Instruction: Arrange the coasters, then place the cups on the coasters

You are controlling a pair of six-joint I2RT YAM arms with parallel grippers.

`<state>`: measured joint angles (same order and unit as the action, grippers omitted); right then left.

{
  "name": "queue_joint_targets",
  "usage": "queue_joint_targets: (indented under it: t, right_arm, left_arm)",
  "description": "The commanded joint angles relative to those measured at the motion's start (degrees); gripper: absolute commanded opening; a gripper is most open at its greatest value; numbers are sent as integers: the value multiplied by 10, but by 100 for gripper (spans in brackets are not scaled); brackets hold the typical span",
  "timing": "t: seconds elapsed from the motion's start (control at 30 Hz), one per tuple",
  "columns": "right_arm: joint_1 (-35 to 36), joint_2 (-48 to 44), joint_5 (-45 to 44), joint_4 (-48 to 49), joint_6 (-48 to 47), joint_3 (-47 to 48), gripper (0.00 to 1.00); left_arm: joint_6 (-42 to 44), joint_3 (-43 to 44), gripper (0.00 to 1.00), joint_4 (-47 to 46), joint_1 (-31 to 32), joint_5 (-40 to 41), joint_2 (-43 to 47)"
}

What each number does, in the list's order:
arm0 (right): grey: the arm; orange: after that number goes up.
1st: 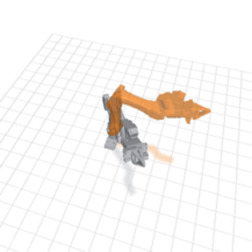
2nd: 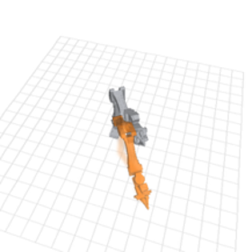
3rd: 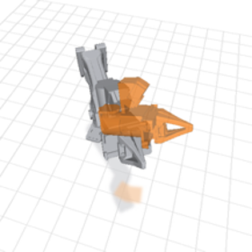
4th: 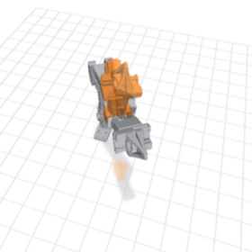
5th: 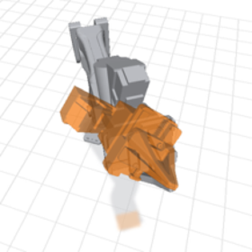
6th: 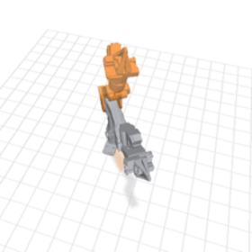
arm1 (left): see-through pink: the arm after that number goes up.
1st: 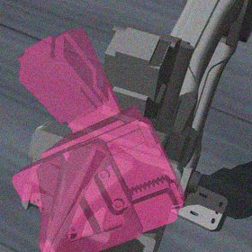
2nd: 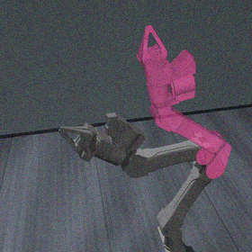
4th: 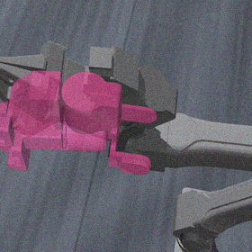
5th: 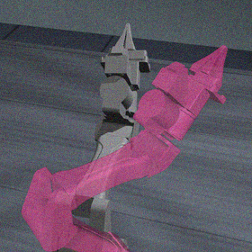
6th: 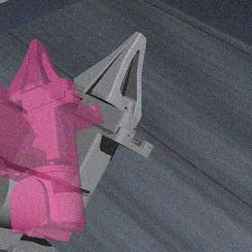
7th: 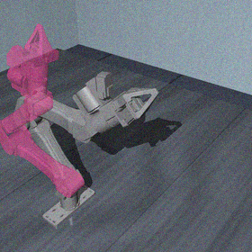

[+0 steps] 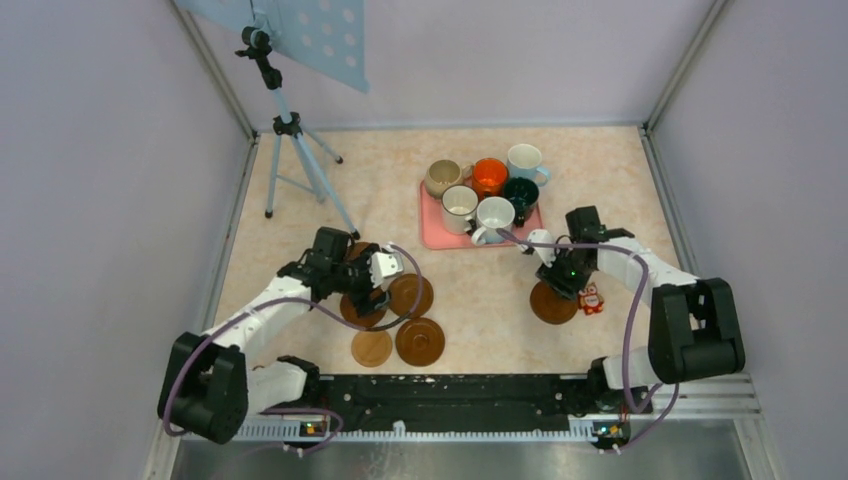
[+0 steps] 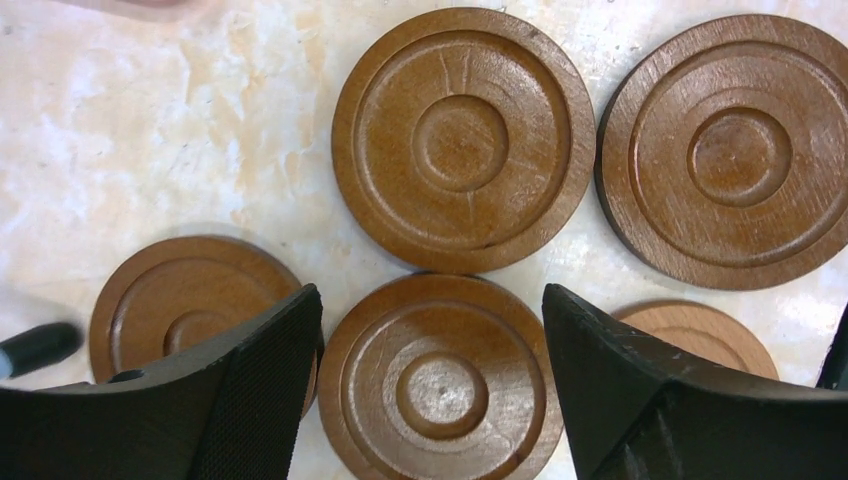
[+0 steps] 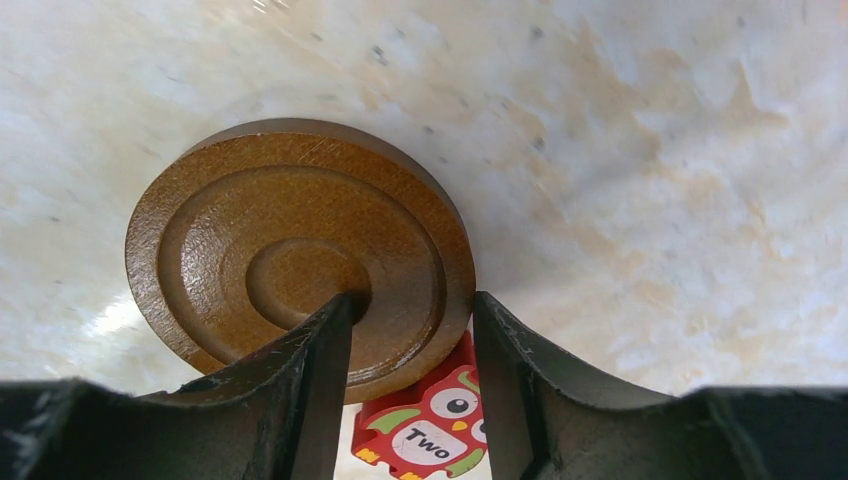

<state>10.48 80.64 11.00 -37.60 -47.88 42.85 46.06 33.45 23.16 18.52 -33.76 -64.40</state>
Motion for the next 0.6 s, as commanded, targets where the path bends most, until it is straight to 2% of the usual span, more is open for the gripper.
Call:
queue_joint_targets:
  t: [0.0,0.23,0.57]
  right_arm:
    - [-58,34,-70,6,-59,-4,46]
    - [-86,69,-64,27,-25,32,46]
    - [-86,112,-28,53,65,69,45]
  left_arm:
    - [-35,35,85,-65,28,7,-48]
    - [-70,83,80,-110,71,40,-140]
    - [-58,106,61,-117,122,81,-232]
